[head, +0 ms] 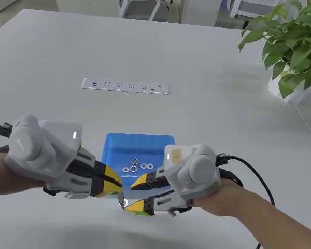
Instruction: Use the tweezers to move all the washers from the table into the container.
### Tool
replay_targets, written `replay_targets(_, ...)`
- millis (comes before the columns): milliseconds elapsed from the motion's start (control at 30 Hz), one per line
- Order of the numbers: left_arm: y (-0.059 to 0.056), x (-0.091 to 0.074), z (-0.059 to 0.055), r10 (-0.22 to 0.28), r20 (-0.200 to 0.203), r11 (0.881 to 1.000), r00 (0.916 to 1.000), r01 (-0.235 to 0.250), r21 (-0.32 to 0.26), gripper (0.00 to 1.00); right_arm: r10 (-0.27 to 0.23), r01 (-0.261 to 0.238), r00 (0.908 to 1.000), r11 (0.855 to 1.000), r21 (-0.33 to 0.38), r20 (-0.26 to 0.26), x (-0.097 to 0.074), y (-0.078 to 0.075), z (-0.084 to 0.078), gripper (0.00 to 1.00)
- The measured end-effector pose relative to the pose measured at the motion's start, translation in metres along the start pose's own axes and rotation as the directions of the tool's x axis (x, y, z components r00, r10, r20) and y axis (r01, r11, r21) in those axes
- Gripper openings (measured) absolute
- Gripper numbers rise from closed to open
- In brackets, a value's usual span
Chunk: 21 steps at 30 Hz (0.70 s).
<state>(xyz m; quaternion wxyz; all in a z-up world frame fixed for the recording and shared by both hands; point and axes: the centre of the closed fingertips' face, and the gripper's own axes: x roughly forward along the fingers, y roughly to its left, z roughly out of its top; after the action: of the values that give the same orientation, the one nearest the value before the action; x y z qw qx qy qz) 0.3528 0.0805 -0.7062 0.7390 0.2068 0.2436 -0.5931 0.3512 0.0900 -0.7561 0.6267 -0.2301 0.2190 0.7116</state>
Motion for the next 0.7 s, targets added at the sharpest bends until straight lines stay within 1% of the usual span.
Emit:
replay_targets(133, 0.0, 0.0, 0.0, -0.002, 0.0, 1.0, 1.0, 0.002, 0.0, 0.05, 0.007, -0.007, 1.0, 1.0, 0.0, 0.0, 0.006, 0.002, 0.001, 0.2)
replay_targets(333, -0.001, 0.001, 0.001, -0.003, 0.001, 1.0, 1.0, 0.003, -0.001, 0.05, 0.001, -0.001, 0.9999, 1.0, -0.008, -0.011, 0.012, 0.002, -0.001, 0.14)
replay_targets(400, -0.001, 0.001, 0.001, -0.004, 0.0, 1.0, 1.0, 0.004, 0.0, 0.05, -0.014, 0.014, 0.9999, 1.0, -0.014, 0.001, 0.012, -0.001, 0.001, 0.12)
replay_targets(467, -0.001, 0.002, 0.001, -0.002, 0.0, 1.0, 1.0, 0.002, 0.001, 0.05, -0.009, 0.009, 0.9999, 1.0, 0.001, 0.014, 0.012, -0.002, 0.004, 0.11)
replay_targets(533, 0.0, 0.002, 0.001, 0.0, -0.001, 1.0, 1.0, 0.0, 0.0, 0.05, -0.006, 0.006, 1.0, 1.0, -0.012, -0.006, 0.013, -0.001, 0.001, 0.11)
replay_targets(700, -0.001, 0.003, 0.002, 0.0, -0.002, 1.0, 1.0, 0.0, 0.003, 0.05, -0.008, 0.008, 0.9999, 1.0, -0.013, -0.012, 0.015, 0.0, -0.001, 0.11)
